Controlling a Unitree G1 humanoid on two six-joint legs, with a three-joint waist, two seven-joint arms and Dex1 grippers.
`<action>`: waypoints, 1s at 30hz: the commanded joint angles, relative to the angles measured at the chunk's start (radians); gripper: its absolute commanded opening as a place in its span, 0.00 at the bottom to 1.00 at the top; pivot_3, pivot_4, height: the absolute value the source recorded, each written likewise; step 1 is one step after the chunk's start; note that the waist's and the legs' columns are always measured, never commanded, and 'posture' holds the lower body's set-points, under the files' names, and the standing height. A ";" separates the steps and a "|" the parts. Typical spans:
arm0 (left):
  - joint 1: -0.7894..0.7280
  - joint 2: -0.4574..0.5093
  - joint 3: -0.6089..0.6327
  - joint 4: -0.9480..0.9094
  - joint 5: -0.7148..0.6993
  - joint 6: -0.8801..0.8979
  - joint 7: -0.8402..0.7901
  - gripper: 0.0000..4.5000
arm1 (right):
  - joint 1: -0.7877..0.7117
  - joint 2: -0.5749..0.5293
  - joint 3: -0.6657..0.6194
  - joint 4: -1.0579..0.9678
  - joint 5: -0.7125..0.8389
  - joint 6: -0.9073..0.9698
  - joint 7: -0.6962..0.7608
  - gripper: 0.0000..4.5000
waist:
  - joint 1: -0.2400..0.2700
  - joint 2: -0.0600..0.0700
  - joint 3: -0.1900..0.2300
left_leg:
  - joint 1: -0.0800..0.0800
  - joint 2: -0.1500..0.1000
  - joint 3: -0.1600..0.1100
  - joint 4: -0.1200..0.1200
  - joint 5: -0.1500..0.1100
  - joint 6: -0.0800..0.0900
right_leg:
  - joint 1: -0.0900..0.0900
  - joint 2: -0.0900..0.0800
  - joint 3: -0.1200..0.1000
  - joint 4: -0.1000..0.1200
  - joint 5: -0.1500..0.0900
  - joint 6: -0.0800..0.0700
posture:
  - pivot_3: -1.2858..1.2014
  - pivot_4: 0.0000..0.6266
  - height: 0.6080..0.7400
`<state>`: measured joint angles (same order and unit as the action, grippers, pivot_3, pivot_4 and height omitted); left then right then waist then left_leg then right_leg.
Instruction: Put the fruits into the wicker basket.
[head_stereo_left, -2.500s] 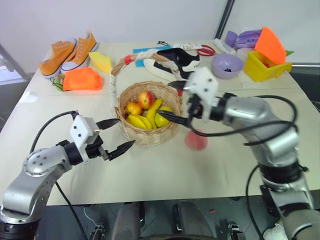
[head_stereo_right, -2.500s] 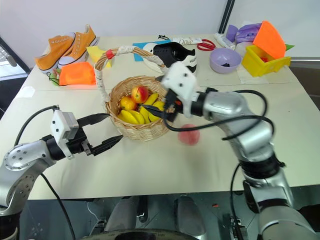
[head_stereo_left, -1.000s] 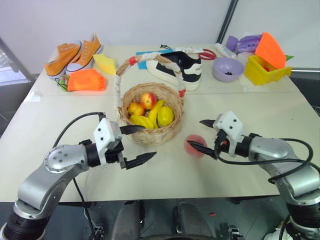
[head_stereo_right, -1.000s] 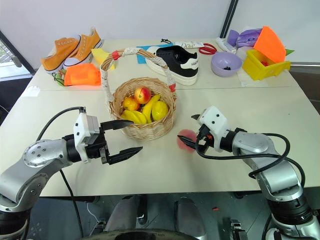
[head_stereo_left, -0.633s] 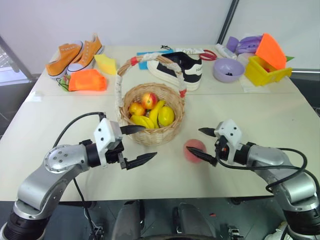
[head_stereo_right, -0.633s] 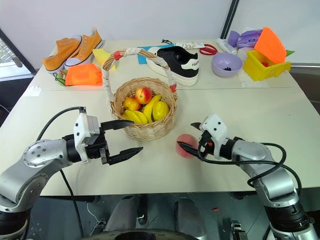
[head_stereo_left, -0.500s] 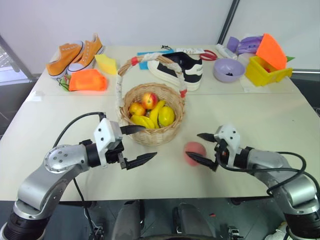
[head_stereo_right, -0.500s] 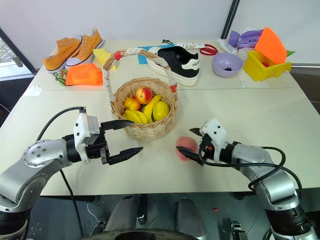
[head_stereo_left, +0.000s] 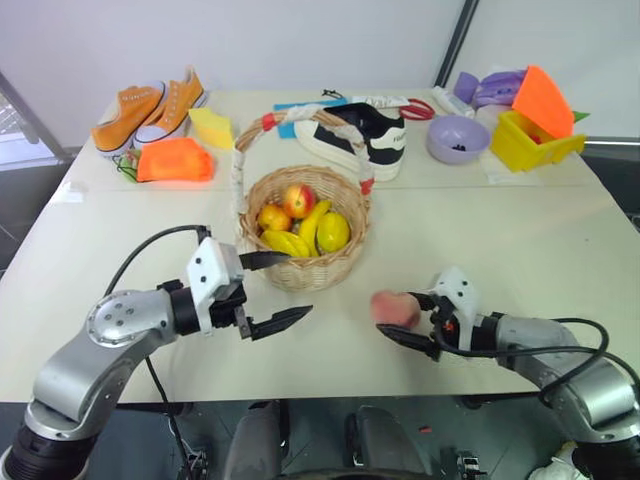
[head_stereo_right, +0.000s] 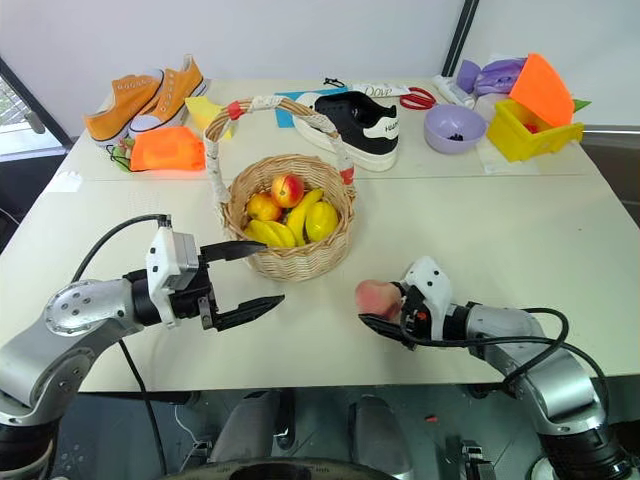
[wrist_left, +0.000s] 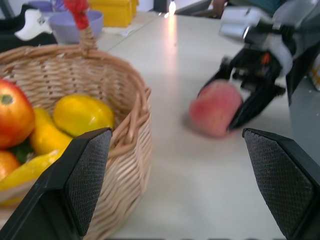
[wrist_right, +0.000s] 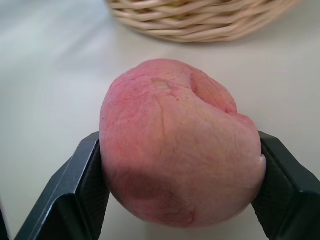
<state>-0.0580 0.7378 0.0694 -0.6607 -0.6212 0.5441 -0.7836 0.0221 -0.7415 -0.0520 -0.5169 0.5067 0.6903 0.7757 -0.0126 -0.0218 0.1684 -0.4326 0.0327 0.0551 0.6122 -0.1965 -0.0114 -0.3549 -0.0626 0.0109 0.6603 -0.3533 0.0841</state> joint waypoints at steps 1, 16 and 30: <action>0.025 0.038 0.100 0.025 0.001 -0.022 -0.021 1.00 | -0.188 0.004 -0.060 -0.136 0.118 0.021 -0.011 0.70 | -0.012 0.002 0.001 | 0.000 0.000 0.000 0.000 0.000 0.000 | -0.001 0.000 0.000 0.000 0.000 0.000 | 0.52 0.24 0.95; 0.066 0.051 0.186 0.094 0.024 -0.076 -0.033 1.00 | -0.806 0.313 0.375 0.127 -0.155 0.143 -0.303 0.81 | -0.023 0.004 0.002 | -0.014 -0.001 -0.001 0.000 0.001 -0.001 | -0.017 -0.001 -0.002 0.005 0.003 0.004 | 0.52 0.24 0.95; 0.046 -0.014 0.257 0.062 -0.071 -0.078 0.020 1.00 | -0.583 0.182 0.070 -0.083 -0.008 0.110 -0.204 0.99 | -0.030 0.004 0.002 | -0.009 0.000 -0.001 0.001 0.001 0.000 | -0.011 0.000 -0.004 0.005 0.003 0.005 | 0.52 0.24 0.95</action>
<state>-0.0007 0.7274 0.2964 -0.5653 -0.6680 0.4883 -0.7709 -0.5535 -0.5745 0.0695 -0.6002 0.4927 0.7889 0.6174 -0.0430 -0.0178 0.1708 -0.4410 0.0325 0.0543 0.6136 -0.1956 -0.0117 -0.3654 -0.0625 0.0073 0.6665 -0.3504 0.0889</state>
